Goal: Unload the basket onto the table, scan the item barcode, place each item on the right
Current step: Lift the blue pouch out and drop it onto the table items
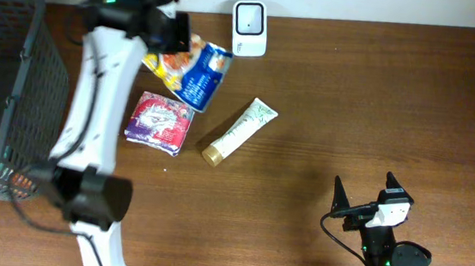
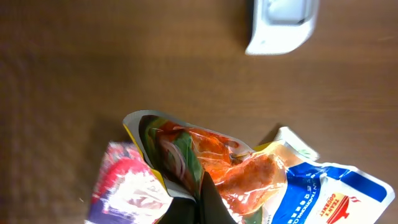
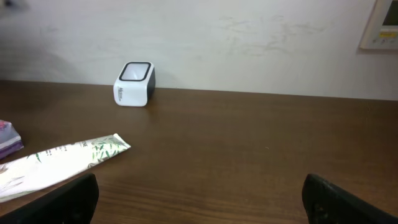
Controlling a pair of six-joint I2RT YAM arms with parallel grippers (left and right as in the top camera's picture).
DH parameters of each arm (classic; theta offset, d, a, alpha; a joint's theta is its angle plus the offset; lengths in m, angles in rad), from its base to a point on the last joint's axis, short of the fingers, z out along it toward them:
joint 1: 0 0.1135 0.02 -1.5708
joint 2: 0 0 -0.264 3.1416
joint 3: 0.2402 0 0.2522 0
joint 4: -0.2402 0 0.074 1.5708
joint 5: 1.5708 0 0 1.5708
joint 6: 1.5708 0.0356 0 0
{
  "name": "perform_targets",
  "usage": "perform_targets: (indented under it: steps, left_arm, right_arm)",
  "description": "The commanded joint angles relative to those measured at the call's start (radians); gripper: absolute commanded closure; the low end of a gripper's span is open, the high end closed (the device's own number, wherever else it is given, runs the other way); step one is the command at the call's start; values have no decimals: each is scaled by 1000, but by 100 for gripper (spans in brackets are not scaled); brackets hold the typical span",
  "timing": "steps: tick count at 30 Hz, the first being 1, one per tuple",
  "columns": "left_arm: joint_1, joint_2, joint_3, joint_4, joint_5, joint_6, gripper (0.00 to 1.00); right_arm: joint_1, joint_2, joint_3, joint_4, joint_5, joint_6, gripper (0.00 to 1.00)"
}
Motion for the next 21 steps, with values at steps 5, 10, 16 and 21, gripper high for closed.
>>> perform_targets:
  steps: [5,10,16,21]
  left_arm:
    - [9,88,-73,-109,-151,-115,100]
    - [31,88,-150,-135,-154,-92,100]
    - [37,88,-236,-119,-151,-73,100]
    - [37,88,-295,-78,-149,-72,100]
  right_arm:
    - [6,-6,-8,-1,5,8,1]
    - [6,-6,-8,-1,5,8,1]
    - [6,-6,-8,-1,5,8,1]
    - [6,-6,-8,-1,5,8,1]
